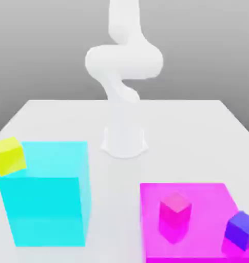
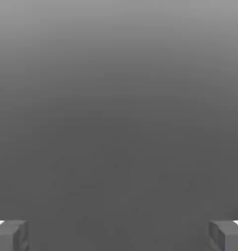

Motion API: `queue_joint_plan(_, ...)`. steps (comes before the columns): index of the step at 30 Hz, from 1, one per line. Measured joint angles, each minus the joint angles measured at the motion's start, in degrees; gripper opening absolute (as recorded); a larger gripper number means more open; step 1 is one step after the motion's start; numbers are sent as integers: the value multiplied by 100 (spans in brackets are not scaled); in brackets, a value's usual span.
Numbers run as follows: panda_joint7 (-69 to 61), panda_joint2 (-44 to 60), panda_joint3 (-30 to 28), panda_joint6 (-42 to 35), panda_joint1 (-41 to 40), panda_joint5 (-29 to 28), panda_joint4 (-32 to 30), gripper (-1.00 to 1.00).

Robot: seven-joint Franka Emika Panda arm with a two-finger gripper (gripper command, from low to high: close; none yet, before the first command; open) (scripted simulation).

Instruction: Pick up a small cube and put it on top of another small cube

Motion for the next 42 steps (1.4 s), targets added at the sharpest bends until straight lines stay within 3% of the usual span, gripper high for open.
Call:
queue_joint_plan(15,3299,1887,-112,652,-1765,204,-635,0)
queue_joint_plan(32,7887,3887,-586,1676,-3629,-350,-1600,0)
queue_joint_plan(39,9758,4454,-863,2743,-4385,-168,-2615,0)
queue_joint_plan(42,9851,4768,-850,3238,-4478,135,-2791,0)
